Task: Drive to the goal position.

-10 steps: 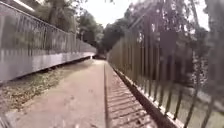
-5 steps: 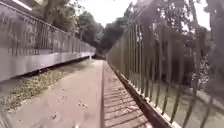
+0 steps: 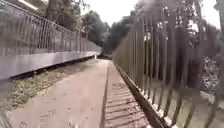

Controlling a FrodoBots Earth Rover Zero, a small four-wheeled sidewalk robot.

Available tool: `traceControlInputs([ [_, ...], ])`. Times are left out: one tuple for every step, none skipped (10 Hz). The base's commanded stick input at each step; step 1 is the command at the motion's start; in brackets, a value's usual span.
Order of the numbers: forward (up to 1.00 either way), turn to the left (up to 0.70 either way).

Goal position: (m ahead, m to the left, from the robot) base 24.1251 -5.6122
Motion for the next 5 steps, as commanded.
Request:
traceControlInputs([
  [1.0, 0.0],
  [1.0, 0.0],
  [1.0, 0.0],
  [1.0, 0.0],
  [1.0, 0.0],
])
